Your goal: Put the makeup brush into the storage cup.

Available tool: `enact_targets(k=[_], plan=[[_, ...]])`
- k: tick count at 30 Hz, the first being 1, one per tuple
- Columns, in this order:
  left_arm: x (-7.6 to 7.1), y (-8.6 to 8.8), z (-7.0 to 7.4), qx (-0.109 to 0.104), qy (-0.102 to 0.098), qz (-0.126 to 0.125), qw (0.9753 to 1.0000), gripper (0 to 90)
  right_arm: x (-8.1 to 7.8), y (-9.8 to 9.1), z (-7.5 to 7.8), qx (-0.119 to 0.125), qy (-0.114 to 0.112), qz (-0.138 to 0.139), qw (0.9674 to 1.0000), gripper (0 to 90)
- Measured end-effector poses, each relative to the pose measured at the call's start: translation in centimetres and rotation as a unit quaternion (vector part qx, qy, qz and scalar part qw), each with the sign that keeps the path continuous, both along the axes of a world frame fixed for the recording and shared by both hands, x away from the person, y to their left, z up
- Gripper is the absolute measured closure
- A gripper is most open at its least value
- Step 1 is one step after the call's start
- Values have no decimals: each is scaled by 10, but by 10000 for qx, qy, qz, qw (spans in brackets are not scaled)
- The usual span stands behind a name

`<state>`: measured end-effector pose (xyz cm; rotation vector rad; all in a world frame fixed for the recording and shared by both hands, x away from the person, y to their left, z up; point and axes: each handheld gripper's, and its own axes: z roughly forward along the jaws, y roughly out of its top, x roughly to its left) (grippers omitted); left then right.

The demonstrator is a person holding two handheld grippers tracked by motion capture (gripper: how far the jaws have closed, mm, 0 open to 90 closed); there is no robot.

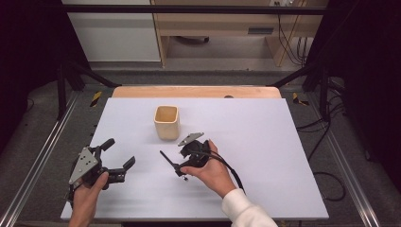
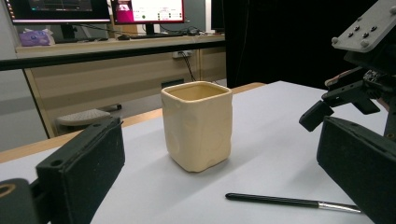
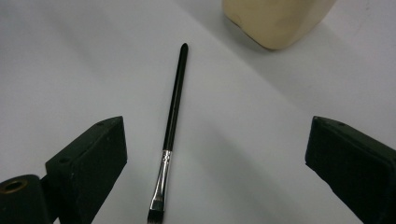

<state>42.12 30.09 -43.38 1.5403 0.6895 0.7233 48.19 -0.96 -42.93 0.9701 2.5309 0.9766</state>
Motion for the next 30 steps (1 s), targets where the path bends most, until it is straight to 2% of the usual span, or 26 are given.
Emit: enact_targets(k=[15, 19, 22, 30], plan=[[1, -1, 0, 26, 8, 5, 10000, 8, 2, 8, -8, -122, 91, 112, 9998, 82], [0, 0, 0, 25, 14, -2, 10000, 8, 1, 10, -11, -286, 25, 41, 9996, 93], [1, 0, 0, 23, 10, -7, 10000, 8, 1, 10, -11, -310, 21, 27, 9995, 111], [0, -1, -1, 68, 5, 13, 10000, 8, 1, 14, -16, -426, 133, 108, 9989, 120]])
